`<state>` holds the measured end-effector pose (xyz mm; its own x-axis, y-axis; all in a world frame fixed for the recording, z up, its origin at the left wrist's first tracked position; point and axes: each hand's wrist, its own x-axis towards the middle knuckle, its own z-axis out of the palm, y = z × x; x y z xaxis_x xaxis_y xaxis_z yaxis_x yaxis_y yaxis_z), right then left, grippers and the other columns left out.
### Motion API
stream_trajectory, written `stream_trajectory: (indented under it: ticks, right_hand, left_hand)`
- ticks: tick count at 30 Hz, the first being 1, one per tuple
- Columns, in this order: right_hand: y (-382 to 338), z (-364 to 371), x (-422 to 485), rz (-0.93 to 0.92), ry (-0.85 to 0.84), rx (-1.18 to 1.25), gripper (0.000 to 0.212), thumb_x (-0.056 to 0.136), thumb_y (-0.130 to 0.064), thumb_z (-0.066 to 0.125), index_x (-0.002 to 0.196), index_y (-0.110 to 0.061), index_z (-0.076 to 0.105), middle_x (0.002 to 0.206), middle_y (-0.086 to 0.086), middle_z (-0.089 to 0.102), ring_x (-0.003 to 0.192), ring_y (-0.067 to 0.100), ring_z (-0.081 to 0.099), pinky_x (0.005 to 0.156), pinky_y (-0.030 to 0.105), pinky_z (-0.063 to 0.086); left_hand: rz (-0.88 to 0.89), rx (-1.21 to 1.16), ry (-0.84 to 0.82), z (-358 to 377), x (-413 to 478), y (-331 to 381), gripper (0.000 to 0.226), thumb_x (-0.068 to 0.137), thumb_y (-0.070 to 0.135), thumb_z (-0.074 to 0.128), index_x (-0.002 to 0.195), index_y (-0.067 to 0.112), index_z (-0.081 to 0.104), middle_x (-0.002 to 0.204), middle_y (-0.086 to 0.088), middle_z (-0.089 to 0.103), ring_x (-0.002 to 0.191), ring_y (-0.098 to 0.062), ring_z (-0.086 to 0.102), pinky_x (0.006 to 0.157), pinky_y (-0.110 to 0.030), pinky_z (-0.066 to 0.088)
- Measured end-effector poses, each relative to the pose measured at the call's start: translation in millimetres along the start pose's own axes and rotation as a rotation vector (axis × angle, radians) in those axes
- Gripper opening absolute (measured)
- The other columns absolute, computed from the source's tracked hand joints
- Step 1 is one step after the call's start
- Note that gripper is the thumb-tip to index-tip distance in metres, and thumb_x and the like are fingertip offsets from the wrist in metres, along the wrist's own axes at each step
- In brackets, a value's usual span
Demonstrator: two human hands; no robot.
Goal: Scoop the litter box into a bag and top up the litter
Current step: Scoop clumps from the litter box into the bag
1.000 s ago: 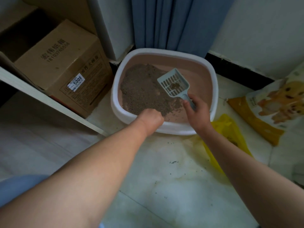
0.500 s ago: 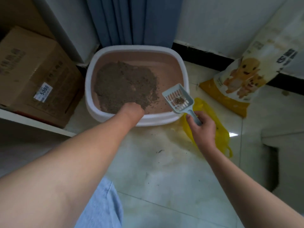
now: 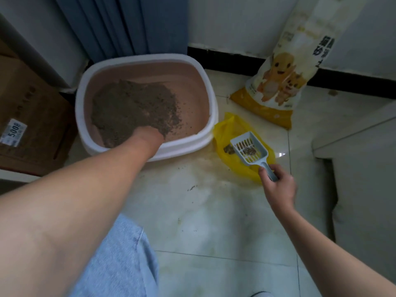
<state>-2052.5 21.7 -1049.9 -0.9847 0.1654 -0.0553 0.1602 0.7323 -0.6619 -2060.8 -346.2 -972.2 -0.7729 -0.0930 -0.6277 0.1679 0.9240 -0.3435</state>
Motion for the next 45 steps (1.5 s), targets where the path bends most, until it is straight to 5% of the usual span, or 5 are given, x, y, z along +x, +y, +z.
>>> stream_trajectory:
  ticks: [8,17,26,33,45]
  right_hand:
    - [24.1,9.4,5.4,0.068,-0.127,-0.021,0.03,0.09,-0.045,0.065,0.095,-0.018,0.076,0.076,-0.001,0.071,0.075,0.022,0.067,0.064,0.036,0.051]
    - [0.6,24.7,13.8,0.293,-0.363,0.282,0.051,0.103,-0.045,0.046,0.08,-0.01,0.075,0.057,0.001,0.053,0.049,0.013,0.042,0.051,0.028,0.033]
    - [-2.3,18.6,13.0,0.157,-0.212,0.194,0.028,0.095,-0.041,0.062,0.093,-0.016,0.074,0.08,0.004,0.069,0.073,0.018,0.06,0.061,0.031,0.043]
    - [-15.9,17.0,12.2,0.09,-0.039,0.216,0.029,0.092,-0.043,0.065,0.097,-0.015,0.073,0.076,-0.002,0.068,0.067,0.011,0.059,0.056,0.027,0.042]
    - [-83.2,27.7,16.3,-0.031,-0.032,0.339,0.023,0.091,-0.039,0.066,0.086,-0.017,0.072,0.073,0.003,0.069,0.062,0.009,0.058,0.054,0.03,0.045]
  left_hand:
    - [-0.073,0.029,0.005,2.1,-4.3,7.8,0.035,0.095,0.011,0.051,0.129,0.012,0.06,0.13,-0.007,0.06,0.118,-0.026,0.059,0.089,-0.036,0.051]
    - [-0.095,0.009,0.015,9.6,-4.6,9.1,0.035,0.095,0.014,0.052,0.128,0.016,0.059,0.128,-0.005,0.06,0.115,-0.025,0.06,0.086,-0.035,0.051]
    - [-0.108,-0.023,0.012,9.0,-4.0,7.2,0.034,0.095,0.015,0.053,0.128,0.016,0.059,0.127,-0.005,0.06,0.114,-0.025,0.06,0.085,-0.033,0.05]
    - [-0.097,-0.031,0.051,12.7,-4.5,6.7,0.032,0.095,0.013,0.05,0.125,0.015,0.062,0.125,-0.005,0.062,0.113,-0.025,0.061,0.086,-0.033,0.051]
    - [-0.071,-0.131,0.111,22.3,-7.8,-0.7,0.031,0.095,0.019,0.053,0.125,0.015,0.061,0.123,-0.008,0.062,0.111,-0.027,0.06,0.084,-0.035,0.05]
